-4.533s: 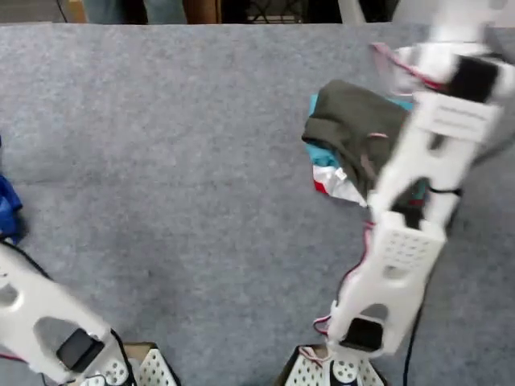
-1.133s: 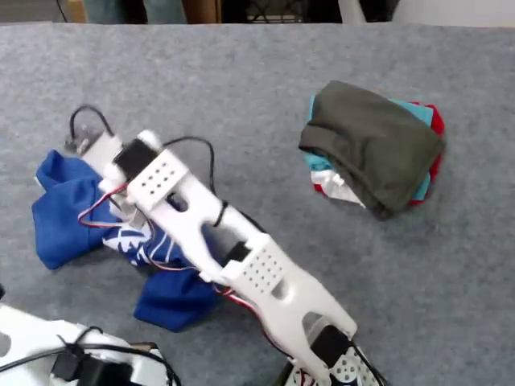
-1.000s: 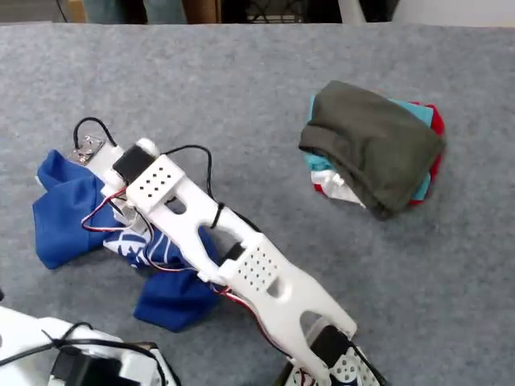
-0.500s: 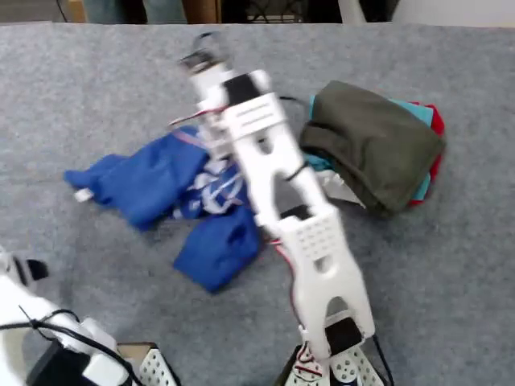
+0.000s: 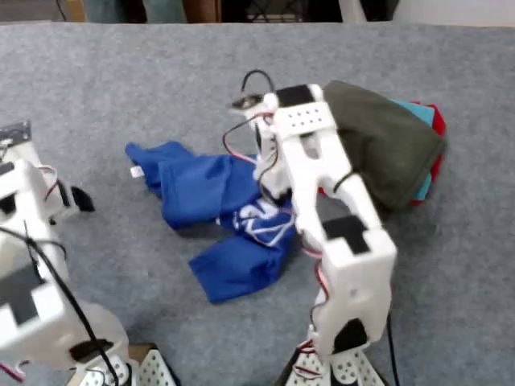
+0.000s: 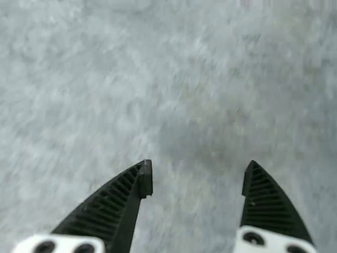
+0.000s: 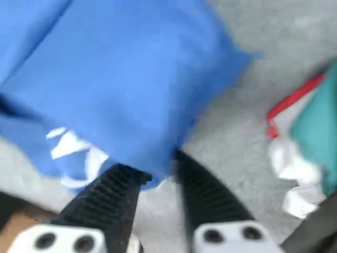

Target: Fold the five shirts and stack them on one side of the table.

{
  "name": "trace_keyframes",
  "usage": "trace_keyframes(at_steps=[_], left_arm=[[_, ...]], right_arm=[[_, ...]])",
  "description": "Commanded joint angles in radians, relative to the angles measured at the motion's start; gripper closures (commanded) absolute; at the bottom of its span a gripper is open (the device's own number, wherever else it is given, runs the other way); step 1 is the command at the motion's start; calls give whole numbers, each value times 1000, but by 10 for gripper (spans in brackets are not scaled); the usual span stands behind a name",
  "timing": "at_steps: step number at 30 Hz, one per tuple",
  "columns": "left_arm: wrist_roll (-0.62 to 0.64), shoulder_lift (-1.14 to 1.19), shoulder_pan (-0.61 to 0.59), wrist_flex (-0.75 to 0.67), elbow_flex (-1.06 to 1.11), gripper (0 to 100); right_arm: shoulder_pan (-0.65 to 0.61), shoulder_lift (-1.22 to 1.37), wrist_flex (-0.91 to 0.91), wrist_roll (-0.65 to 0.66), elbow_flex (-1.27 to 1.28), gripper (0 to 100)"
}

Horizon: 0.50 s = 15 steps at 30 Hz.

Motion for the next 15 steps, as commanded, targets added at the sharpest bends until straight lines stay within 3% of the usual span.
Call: trace_keyframes(at_steps=[1,3,7,10,15], left_arm=[[58,166,-33,2,-180,712],[86,267,-62,8,-277,712],[163,388,-73,104,-470,712],[213,451,-79,167,-549,712],[226,489,-97,219,-611,712]], right_arm=[[-46,-194,9,169,64,716],[-66,-282,9,287,73,668],[-141,-389,8,420,13,685],[-239,-361,-25,439,-62,730],[-347,-153,-229,440,-182,842]])
